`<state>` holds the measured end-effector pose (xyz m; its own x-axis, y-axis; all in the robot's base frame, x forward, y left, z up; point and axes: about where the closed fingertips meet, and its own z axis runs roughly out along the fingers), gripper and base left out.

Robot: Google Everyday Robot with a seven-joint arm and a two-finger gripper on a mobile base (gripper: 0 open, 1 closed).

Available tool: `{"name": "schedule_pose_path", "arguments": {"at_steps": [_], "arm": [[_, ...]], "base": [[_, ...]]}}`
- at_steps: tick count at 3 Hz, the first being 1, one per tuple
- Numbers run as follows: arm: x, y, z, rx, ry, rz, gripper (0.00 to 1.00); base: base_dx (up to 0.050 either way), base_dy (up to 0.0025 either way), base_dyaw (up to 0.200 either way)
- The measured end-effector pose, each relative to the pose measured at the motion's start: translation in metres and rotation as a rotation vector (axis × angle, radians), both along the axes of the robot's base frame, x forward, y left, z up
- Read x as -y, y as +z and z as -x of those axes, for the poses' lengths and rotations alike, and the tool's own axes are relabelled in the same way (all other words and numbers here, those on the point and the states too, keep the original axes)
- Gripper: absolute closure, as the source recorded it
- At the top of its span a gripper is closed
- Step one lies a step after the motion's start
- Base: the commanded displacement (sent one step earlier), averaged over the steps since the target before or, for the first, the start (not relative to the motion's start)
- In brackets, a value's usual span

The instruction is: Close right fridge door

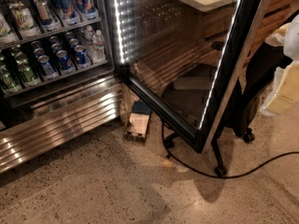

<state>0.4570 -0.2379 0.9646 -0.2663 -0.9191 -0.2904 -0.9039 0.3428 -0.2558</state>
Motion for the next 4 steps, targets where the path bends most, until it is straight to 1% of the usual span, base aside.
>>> {"name": "schedule_pose_path", "arguments": {"at_steps": [2, 3, 4], "arm": [[0.033, 0.002, -0.009, 0.085, -0.076, -0.038, 0.00], [0.040, -0.015, -0.026, 0.088, -0.056, -0.108, 0.00], [0.040, -0.015, -0.026, 0.088, -0.056, -0.108, 0.00]], "base": [[0.000, 0.00000, 0.000], [0.000, 0.00000, 0.000], [0.000, 0.00000, 0.000]]}}
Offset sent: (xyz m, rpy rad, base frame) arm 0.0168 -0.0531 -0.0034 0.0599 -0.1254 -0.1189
